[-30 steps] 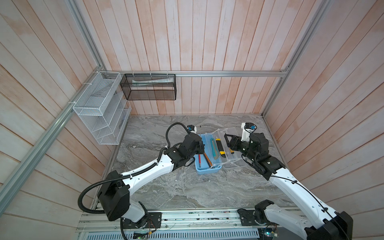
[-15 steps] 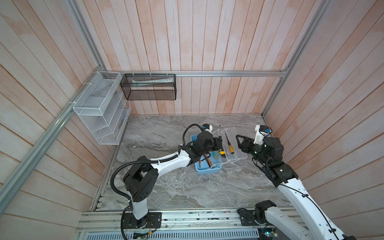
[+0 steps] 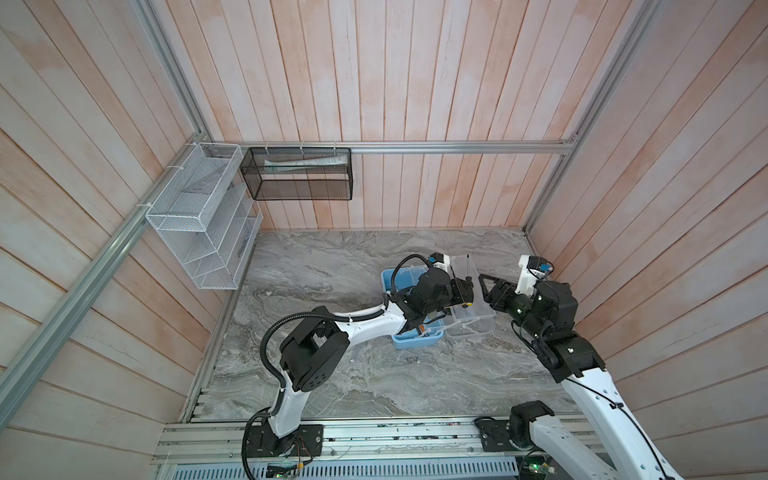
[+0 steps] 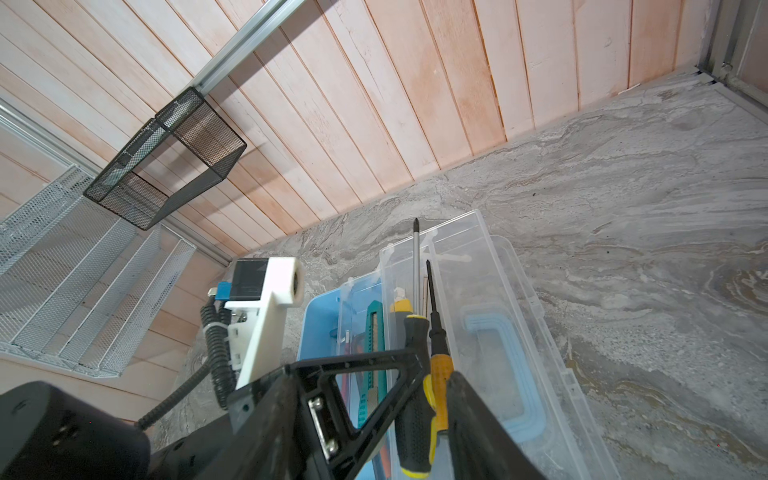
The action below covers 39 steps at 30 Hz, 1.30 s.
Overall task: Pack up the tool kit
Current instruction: 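Lower the black-yellow screwdriver into the clear lid and open the left gripper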
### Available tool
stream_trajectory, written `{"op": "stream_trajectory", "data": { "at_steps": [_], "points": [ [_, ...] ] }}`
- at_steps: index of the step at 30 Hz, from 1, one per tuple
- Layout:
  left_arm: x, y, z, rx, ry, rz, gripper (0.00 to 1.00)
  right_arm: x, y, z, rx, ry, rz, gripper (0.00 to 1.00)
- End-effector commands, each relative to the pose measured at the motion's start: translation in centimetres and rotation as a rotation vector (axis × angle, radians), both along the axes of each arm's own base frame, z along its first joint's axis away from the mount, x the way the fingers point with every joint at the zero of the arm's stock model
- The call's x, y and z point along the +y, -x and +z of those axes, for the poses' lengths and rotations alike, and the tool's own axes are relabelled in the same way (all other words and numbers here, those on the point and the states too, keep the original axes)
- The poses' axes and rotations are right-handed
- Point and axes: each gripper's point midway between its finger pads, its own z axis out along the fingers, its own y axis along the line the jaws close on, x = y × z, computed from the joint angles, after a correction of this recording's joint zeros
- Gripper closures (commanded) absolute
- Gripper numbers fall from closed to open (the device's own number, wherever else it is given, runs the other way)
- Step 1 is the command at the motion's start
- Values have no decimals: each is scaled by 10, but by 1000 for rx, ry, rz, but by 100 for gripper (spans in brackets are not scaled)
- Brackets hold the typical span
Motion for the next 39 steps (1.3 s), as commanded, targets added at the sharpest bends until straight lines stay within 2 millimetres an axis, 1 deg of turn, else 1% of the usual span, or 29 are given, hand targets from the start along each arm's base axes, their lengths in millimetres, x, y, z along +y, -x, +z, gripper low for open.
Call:
{"op": "stream_trajectory", "data": {
  "at_steps": [1,4,7,10,15,17,24,30,31,35,39],
  "points": [
    [-7,-10,-1,27,46,30,100,-2,5,-8,15,23,10,43],
    [-10,-16,-6,39,57,55,100,-3,7,-7,9,19,12,43],
    [-14,-21,-13,48,59,68,100,0,7,-11,13,8,23,43],
    [-18,-23,-20,62,58,68,100,3,8,-16,24,-1,40,42],
    [-19,-24,-25,80,55,76,100,3,9,-19,28,-2,41,43],
    [-20,-24,-26,83,50,75,100,3,9,-20,29,-1,42,43],
    [-27,-24,-33,104,35,53,95,2,8,-22,30,-1,41,42],
    [-26,-24,-34,112,34,56,94,3,8,-22,28,-2,42,42],
    [-26,-24,-34,114,35,54,93,3,8,-23,30,-1,42,42],
    [-26,-24,-35,120,35,53,84,3,7,-23,29,-3,41,42],
    [-25,-25,-35,124,38,53,81,3,6,-23,30,-4,40,42]
  ]
}}
